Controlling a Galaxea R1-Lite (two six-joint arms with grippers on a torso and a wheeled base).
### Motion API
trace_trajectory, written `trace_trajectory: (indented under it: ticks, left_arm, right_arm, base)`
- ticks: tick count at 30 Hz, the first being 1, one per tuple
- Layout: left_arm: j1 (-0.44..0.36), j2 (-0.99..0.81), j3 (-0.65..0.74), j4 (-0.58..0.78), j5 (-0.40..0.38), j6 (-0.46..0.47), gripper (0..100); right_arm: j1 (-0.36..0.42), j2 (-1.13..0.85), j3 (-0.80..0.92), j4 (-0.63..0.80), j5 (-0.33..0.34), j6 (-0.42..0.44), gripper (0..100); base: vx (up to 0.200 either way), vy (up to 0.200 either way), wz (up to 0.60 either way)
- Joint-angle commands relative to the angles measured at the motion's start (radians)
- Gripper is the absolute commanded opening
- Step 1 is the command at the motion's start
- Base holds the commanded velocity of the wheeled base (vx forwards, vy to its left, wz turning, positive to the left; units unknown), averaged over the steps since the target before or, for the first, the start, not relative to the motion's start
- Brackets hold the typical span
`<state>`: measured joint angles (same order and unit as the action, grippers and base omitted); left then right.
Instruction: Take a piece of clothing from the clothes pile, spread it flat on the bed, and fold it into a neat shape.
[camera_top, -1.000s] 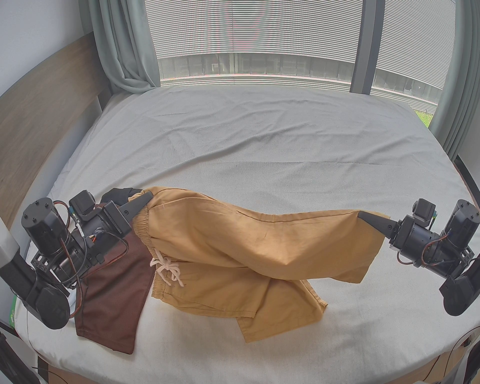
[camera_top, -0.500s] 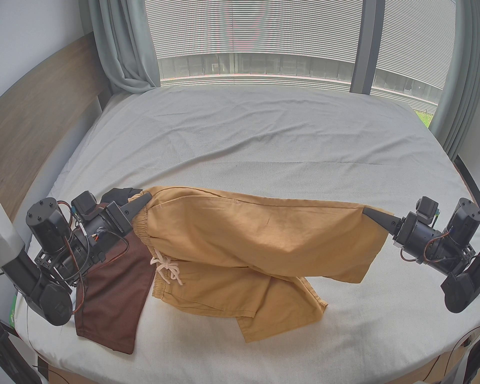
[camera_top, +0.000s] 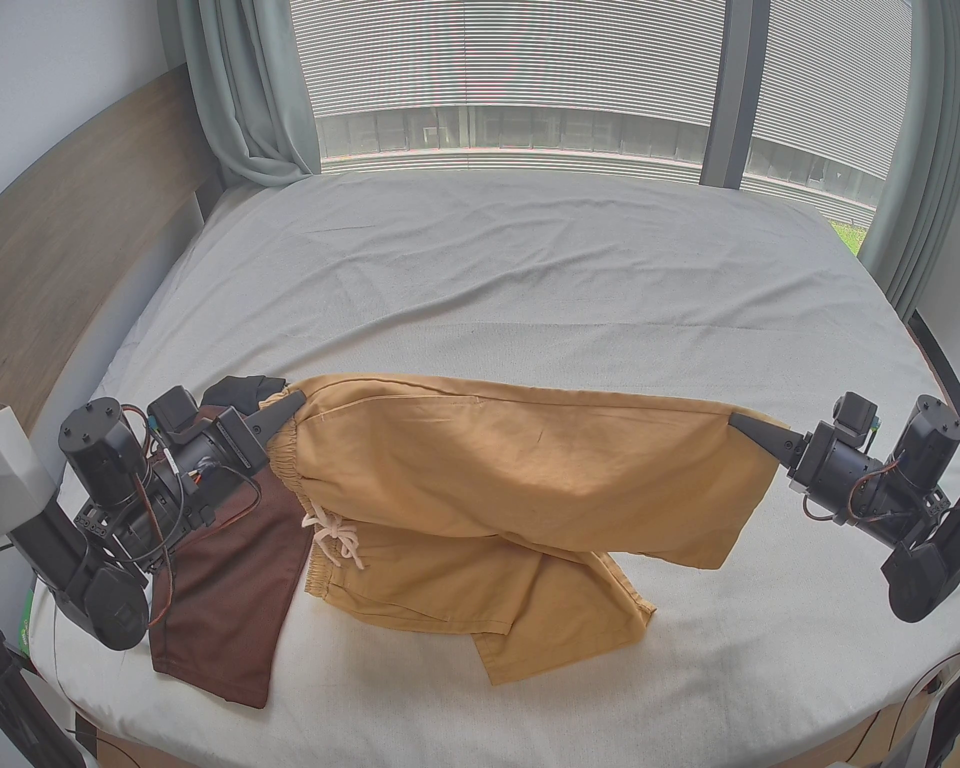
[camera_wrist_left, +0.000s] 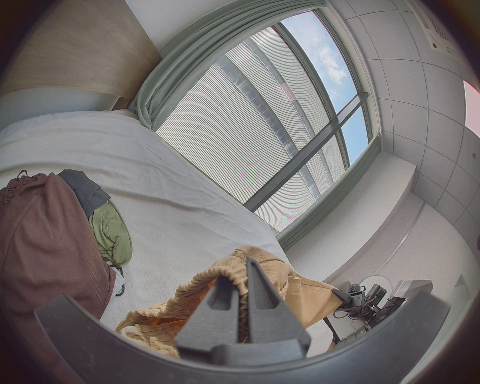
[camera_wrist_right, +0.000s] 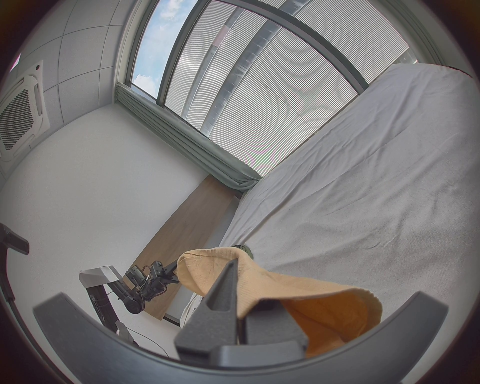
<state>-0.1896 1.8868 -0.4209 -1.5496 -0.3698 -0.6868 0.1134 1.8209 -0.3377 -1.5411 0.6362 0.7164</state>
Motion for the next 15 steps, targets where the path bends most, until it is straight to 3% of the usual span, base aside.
trace_trajectory:
  ticks: [1, 15]
  left_arm:
    - [0.01, 0.003, -0.001, 0.0, 0.0, 0.0, 0]
    - [0.032, 0.023, -0.015, -0.001, 0.0, 0.001, 0]
  right_arm:
    - [-0.009, 0.0, -0.007, -0.001, 0.0, 0.002, 0]
    - [-0.021, 0.011, -0.009, -0.001, 0.0, -0.002, 0]
  base:
    - [0.0, 0.0, 0.0]
    - [0.0, 0.0, 0.0]
